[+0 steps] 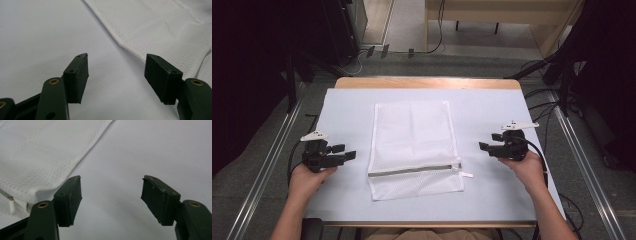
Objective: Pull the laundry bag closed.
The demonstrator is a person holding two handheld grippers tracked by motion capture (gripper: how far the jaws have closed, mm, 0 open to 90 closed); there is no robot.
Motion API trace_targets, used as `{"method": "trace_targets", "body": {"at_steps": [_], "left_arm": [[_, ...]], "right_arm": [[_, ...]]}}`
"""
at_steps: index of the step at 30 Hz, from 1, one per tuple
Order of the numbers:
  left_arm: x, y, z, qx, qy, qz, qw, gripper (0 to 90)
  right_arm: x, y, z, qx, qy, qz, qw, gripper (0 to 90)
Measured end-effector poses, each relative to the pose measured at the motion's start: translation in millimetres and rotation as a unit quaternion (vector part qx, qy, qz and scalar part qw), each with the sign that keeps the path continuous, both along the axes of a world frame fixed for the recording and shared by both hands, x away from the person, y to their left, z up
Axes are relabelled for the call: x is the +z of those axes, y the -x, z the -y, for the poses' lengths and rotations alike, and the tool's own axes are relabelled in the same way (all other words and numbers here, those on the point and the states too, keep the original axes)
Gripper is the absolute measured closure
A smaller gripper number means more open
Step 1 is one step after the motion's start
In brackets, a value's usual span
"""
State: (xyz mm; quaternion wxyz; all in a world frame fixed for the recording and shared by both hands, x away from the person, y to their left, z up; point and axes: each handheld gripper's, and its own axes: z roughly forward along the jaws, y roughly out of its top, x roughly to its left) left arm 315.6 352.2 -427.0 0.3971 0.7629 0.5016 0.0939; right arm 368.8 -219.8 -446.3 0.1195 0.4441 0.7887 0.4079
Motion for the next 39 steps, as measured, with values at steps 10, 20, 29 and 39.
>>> {"method": "trace_targets", "body": {"at_steps": [10,20,29,39], "left_arm": [[-2.4,-3.2,-3.1,0.01,-0.001,-0.005,0.9999,35.7],[-3.9,-3.9,-1.0,0.005,-0.008,-0.013,0.9999,35.6],[-5.5,-4.3,1.2,0.003,-0.012,-0.019,0.9997,35.3],[-8.0,-5.5,2.6,0.006,-0.016,-0.026,0.9995,33.5]], "right_arm": [[-6.7,-5.6,3.5,-0.016,0.012,-0.001,0.9998,31.8],[-8.2,-5.6,1.1,-0.01,0.016,-0.004,0.9998,31.8],[-9.0,-5.6,0.2,-0.006,0.018,-0.006,0.9998,31.8],[-10.7,-5.8,-1.4,-0.002,0.026,-0.01,0.9996,31.8]]}}
